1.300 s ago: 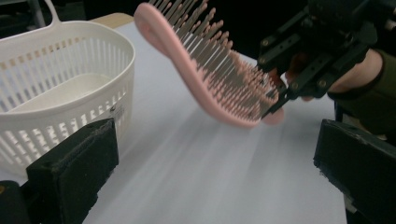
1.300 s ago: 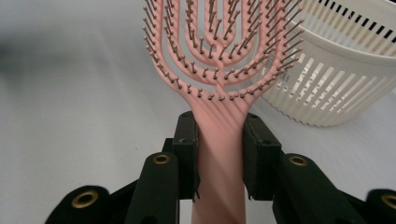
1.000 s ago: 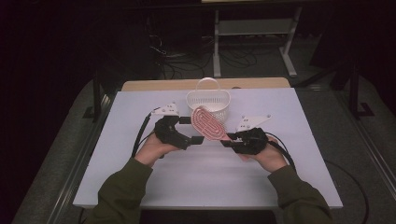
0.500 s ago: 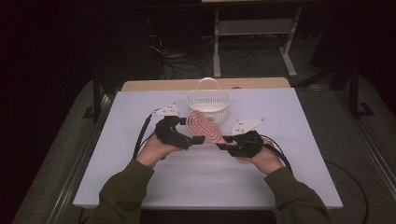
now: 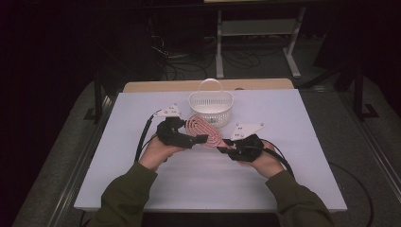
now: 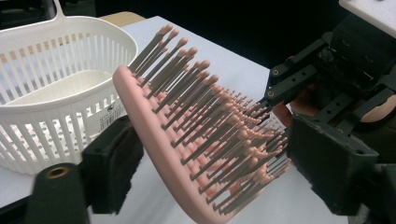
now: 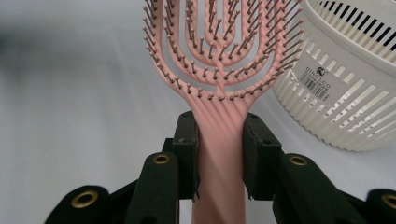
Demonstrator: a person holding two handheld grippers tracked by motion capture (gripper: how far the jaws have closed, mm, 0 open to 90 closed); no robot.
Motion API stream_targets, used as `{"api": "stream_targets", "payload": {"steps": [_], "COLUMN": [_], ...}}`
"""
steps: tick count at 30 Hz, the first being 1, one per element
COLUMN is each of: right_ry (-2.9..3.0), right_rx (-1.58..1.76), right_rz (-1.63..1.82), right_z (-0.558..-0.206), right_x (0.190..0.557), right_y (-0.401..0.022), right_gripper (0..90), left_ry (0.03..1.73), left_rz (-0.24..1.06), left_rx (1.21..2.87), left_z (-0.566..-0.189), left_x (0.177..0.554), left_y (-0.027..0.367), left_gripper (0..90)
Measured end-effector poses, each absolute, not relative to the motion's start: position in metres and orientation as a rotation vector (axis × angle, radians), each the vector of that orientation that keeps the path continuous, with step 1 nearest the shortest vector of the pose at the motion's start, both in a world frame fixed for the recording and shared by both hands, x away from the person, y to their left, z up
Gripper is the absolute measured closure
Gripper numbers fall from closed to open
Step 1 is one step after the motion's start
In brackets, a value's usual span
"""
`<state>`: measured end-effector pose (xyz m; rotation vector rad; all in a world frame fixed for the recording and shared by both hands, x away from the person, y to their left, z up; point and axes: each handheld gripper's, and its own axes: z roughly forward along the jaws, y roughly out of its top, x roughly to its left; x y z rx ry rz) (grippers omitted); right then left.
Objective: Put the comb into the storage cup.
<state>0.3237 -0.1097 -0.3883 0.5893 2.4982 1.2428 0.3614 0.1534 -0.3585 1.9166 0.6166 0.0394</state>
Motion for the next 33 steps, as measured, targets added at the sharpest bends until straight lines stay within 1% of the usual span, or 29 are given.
{"api": "stream_targets", "payload": {"steps": [4,9,15,16,19,20,33], "right_ry": [2.498,2.502,2.503,2.504,2.508,2.509,2.507], "right_rx": [0.588,0.589,0.596,0.6,0.599,0.601,0.602], "right_rz": [1.236,1.233,1.234,1.236,1.231,1.231,1.209], "right_z": [-0.3893,-0.39,-0.39,-0.39,-0.3907,-0.3909,-0.3928], "right_x": [0.3239,0.3233,0.3232,0.3233,0.3237,0.3236,0.324], "right_y": [-0.1093,-0.1078,-0.1079,-0.108,-0.108,-0.1078,-0.1041], "right_gripper": [68.3,68.3,68.3,68.3,68.3,68.3,68.0], "left_ry": [0.634,0.651,0.657,0.656,0.661,0.663,0.671], "left_rz": [0.031,0.012,0.01,0.007,0.014,0.009,-0.002], "left_rx": [1.907,1.893,1.891,1.89,1.894,1.892,1.876], "left_z": [-0.358,-0.358,-0.3577,-0.3577,-0.3578,-0.3578,-0.3569], "left_x": [0.3624,0.3633,0.3637,0.3635,0.3634,0.3636,0.363], "left_y": [0.1549,0.1567,0.1576,0.1575,0.1572,0.1575,0.157], "left_gripper": [27.3,34.1,39.1,41.2,43.2,45.2,52.2]}}
